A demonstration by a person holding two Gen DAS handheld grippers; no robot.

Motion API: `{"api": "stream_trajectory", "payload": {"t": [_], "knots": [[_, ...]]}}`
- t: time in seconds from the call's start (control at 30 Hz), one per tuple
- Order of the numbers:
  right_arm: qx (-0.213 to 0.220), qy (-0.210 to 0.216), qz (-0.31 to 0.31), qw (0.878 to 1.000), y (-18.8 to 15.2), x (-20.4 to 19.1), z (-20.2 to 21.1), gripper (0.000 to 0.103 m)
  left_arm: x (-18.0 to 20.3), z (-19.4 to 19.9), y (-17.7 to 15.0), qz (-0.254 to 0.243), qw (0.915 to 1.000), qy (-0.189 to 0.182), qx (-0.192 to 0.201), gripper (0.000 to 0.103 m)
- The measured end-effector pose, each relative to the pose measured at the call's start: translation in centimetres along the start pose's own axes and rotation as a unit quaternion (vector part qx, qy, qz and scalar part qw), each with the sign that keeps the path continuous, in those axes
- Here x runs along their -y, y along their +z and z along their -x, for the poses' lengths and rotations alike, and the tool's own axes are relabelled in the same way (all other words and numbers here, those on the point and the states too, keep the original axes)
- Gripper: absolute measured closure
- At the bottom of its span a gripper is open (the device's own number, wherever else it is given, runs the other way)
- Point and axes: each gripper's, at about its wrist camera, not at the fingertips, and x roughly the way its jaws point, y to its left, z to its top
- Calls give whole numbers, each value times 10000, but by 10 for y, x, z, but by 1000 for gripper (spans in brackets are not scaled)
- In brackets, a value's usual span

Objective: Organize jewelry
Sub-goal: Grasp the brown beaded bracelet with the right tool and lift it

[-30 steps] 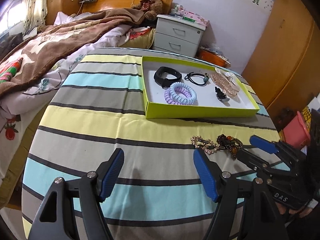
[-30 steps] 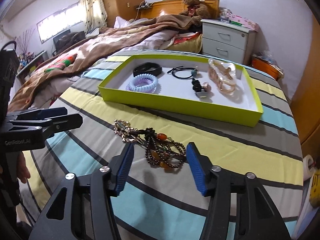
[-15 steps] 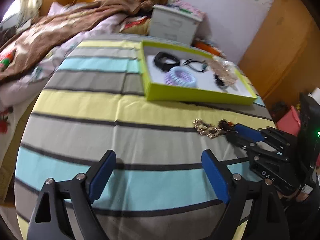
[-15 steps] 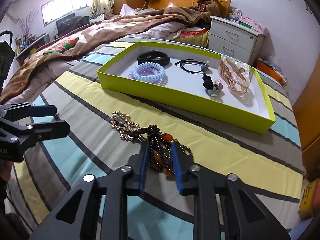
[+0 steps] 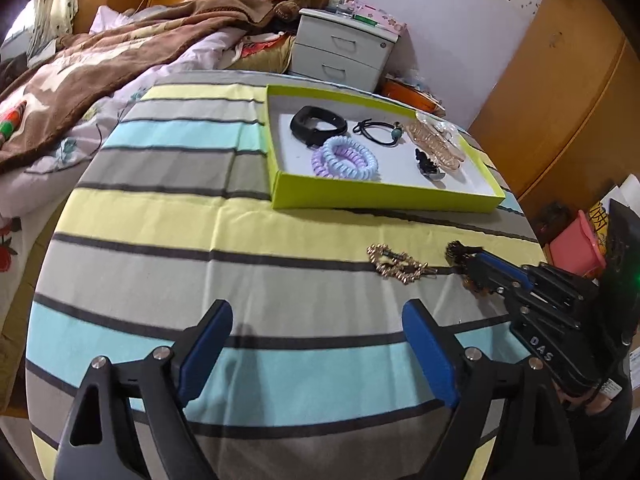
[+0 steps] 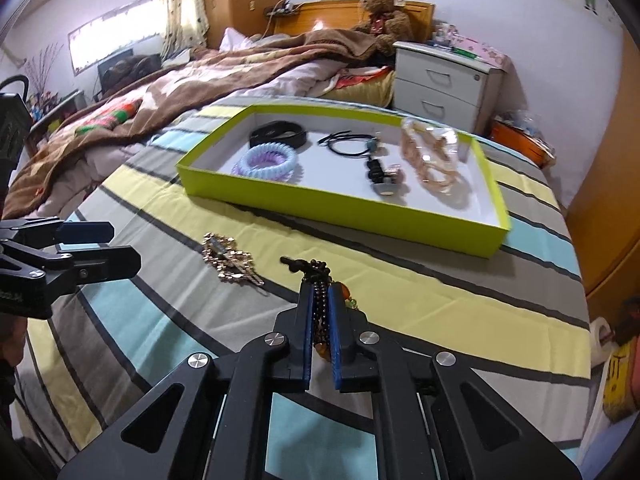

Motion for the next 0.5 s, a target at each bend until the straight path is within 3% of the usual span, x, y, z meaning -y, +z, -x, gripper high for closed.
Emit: {"api": "stream_trajectory", "payload": {"t": [0.5], "knots": [[257, -108, -607, 9978, -18, 36, 29, 96, 45, -39, 22, -544, 9984, -35, -128, 22]]}}
